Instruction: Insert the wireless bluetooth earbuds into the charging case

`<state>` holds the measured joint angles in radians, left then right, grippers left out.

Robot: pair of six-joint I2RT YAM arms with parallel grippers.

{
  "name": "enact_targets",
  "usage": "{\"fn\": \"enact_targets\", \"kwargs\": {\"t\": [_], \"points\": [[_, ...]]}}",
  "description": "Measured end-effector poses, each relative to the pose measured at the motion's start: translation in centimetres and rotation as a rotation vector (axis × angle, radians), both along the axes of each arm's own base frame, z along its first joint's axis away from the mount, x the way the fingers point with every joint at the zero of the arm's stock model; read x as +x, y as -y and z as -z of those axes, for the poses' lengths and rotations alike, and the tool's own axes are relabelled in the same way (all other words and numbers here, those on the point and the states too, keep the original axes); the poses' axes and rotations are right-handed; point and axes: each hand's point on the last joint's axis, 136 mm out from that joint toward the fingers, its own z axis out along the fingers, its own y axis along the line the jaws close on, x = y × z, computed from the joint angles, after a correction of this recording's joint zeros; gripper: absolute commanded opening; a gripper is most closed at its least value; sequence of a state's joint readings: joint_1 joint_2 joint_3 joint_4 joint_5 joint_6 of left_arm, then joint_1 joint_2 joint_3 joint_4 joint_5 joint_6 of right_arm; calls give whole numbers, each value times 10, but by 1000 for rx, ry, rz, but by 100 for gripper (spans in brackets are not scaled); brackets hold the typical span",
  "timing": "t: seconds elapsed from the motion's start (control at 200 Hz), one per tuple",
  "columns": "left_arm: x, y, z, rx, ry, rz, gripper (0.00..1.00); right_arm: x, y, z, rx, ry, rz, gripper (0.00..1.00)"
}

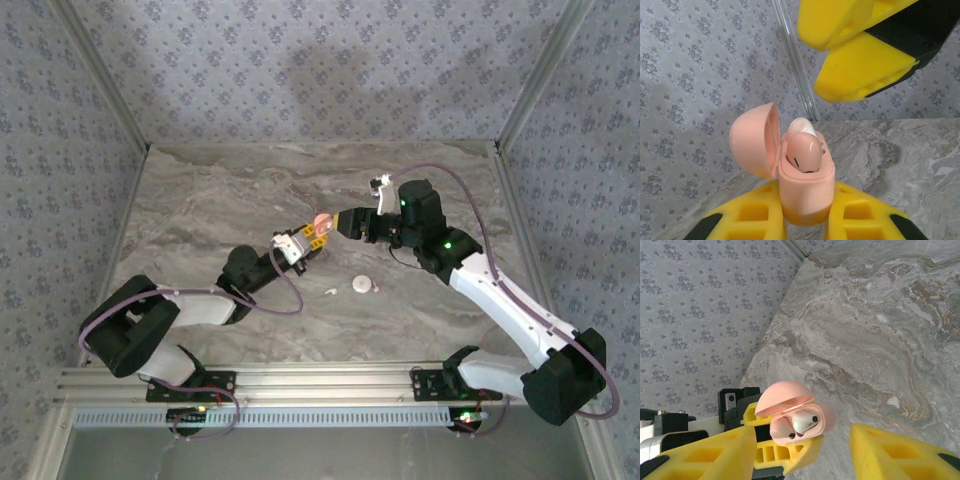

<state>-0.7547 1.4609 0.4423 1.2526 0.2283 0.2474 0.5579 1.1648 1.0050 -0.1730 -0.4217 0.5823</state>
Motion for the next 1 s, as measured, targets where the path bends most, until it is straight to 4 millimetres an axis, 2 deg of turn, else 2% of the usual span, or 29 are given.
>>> {"fn": "enact_targets", "kwargs": {"t": [0.33, 0.999], "points": [[-2, 1, 2, 18, 5, 13, 11, 3, 1, 20, -64, -25, -4, 61], [-4, 2, 2, 23, 5, 20, 11, 0, -3, 24, -82, 0, -67, 62]]}}
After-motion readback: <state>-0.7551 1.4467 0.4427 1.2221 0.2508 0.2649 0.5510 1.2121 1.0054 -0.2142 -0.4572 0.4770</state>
